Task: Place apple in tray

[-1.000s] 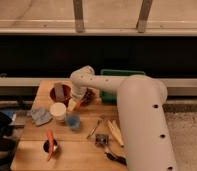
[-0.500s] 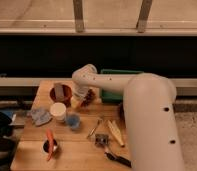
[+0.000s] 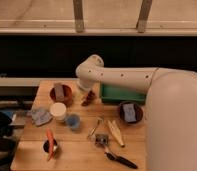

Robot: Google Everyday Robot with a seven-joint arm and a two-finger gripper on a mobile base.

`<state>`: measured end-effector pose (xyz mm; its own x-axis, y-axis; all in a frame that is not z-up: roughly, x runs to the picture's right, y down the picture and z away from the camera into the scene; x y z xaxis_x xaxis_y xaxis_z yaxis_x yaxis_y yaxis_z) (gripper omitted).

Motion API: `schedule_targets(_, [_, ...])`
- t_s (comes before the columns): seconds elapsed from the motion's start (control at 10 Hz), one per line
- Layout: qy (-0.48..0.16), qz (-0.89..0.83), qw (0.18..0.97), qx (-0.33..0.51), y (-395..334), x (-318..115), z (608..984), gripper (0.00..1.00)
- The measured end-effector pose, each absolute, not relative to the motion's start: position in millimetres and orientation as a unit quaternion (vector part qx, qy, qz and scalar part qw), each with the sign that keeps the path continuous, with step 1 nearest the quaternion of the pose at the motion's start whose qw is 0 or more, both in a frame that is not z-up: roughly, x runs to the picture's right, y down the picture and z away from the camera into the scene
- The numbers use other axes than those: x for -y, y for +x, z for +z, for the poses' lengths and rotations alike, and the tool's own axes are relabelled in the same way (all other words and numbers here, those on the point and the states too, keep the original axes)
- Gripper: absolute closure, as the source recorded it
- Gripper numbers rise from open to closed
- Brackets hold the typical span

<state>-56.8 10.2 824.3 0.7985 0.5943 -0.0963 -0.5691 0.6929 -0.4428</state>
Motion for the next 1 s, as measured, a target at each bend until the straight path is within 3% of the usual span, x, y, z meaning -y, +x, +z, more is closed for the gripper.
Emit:
schedule_targets(0.4, [-0.204,0.404,0.891,-0.044,22,36,846,1.00])
schedule_targets(0.7, [-0.192,0.476,0.853,-0.089,92,42,855,1.00])
schedule_targets(1.0, [-0.194,0.476,0.854,-0.085,86,43,855,1.00])
